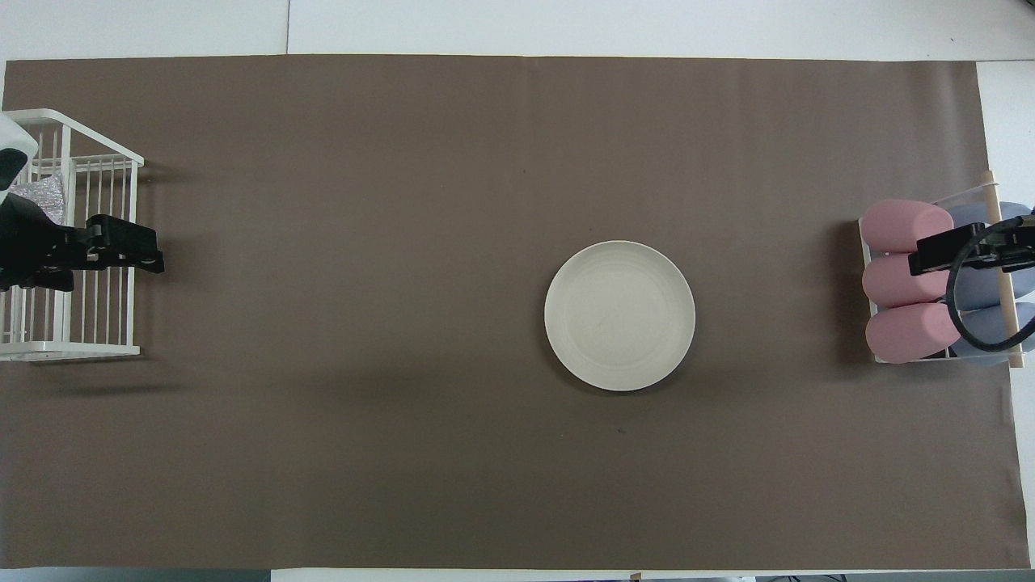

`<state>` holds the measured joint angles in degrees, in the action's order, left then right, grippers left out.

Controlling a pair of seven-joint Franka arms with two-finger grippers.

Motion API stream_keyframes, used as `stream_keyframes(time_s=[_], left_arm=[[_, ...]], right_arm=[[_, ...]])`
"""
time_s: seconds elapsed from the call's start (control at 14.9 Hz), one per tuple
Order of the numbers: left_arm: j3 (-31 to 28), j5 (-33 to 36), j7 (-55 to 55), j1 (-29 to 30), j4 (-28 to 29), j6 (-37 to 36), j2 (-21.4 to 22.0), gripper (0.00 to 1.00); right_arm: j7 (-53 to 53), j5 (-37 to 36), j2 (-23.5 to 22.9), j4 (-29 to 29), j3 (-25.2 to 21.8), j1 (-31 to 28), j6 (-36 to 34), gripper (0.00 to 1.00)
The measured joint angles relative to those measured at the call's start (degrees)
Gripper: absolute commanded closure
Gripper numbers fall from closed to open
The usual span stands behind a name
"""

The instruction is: Wipe plate with sponge

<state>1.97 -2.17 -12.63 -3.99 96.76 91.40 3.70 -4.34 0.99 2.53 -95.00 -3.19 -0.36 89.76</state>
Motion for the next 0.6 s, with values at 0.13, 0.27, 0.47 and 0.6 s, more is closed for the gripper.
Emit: stream_keyframes(time_s=[0.13,0.27,0.47,0.6], left_arm=[[0.0,0.2,-1.9,0.0,0.2,0.8,0.0,0.00],[0.2,2.9,-3.8,-0.1,0.5,1.3,-0.3,0.00],[0.7,10.8,-4.6,-1.7,2.1,3.8,-1.8,0.00],[0.8,18.5,-5.0,-3.4,3.8,5.3,-3.8,0.00]], right_arm=[[0.0,0.0,0.0,0.0,0.0,0.0,0.0,0.00],[0.1,0.0,0.0,0.0,0.0,0.0,0.0,0.00],[0.5,0.0,0.0,0.0,0.0,0.0,0.0,0.00],[1.3,0.0,0.0,0.0,0.0,0.0,0.0,0.00]])
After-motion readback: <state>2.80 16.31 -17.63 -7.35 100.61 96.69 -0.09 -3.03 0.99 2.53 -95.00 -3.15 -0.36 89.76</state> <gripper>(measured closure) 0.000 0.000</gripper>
